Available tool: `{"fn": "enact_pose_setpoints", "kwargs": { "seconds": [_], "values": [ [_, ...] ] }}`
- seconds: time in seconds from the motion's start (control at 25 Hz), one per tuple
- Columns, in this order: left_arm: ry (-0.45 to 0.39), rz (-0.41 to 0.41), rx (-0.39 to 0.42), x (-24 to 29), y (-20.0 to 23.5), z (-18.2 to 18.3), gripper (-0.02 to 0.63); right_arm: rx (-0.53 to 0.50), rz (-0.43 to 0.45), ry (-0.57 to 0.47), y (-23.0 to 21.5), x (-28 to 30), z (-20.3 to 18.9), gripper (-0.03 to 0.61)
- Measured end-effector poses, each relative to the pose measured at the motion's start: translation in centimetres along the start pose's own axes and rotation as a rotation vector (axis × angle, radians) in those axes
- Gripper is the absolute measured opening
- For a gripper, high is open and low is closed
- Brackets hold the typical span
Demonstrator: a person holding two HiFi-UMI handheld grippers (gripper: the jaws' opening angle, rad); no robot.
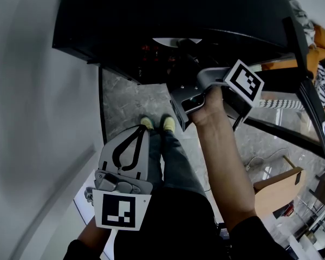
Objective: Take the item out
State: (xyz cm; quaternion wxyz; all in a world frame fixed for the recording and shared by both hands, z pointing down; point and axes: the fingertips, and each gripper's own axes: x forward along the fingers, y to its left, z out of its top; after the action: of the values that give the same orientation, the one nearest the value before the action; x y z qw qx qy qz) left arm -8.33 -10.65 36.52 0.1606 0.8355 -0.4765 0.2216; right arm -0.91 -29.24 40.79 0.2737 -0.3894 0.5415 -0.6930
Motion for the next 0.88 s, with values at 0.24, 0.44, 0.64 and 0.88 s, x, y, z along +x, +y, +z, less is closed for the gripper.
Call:
{"fn": "enact_pose_setpoints", "kwargs": {
  "seconds": [0.24,0.44,0.64,0.88],
  "values": [
    [-0.002,0.009,-0.024,0.1,0.3,-0.1,0.008,0.013,0.02,-0.007,0.3,-0.9,-0.5,0.02],
    [-0.008,0.005,-0.024,-0.2,-0.1,-0.3,0.008,-0.007,0.024,-0.013,-0.3,-3.0,-1.1,0.02],
    [-0.005,0.0,-0.004,0.3,0.4,0.2,0.008,-0.032,0.051,-0.007,-0.4,-3.1,-1.0,0.018],
    [-0.017,0.009,-0.015,0.4,0.9,0.9,0.008,-0.065,0.071,-0.01,-0.7,-3.6,-0.8,0.018]
  ]
}}
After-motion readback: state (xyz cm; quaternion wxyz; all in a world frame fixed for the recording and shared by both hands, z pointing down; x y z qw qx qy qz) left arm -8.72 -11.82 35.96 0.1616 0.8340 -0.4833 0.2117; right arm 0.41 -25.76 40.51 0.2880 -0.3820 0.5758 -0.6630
